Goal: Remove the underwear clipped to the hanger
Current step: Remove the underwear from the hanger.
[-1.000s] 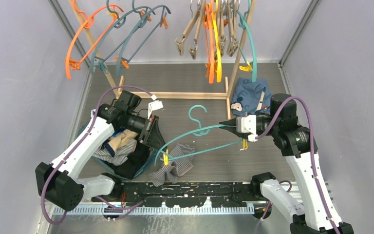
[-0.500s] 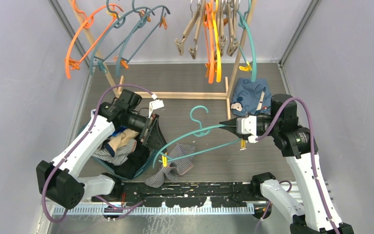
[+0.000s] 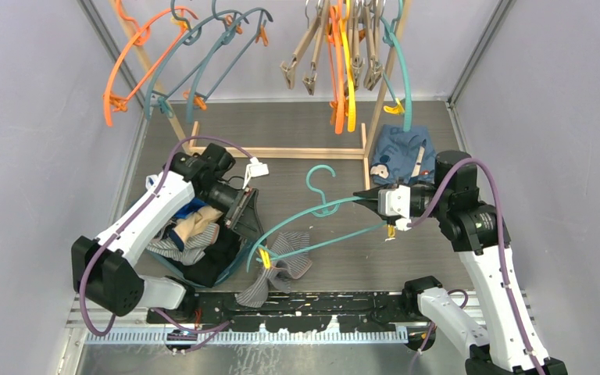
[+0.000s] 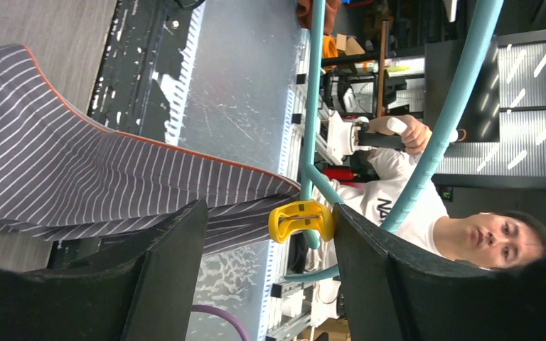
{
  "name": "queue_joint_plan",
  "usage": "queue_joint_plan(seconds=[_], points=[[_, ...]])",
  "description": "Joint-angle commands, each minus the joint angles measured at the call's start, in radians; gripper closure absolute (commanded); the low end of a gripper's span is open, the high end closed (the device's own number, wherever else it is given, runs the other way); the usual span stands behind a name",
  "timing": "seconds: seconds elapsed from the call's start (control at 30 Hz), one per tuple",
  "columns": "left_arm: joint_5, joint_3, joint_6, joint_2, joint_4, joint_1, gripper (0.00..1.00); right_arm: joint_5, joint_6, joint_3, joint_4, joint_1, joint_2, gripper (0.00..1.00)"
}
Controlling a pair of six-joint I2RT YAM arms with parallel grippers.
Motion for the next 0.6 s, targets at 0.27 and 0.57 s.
queue_joint_plan(seconds=[0.27, 0.57], points=[[0.146, 0.033, -0.154, -0.056, 0.045, -0.007, 0.51, 0.035, -0.052, -0.013, 0.055, -0.044, -0.048, 0.99], [0.161, 0.049, -0.185, -0.06, 0.056, -0.009, 0.67, 0.036, -0.051, 0.002, 0.054, -0.052, -0.034, 0.99]])
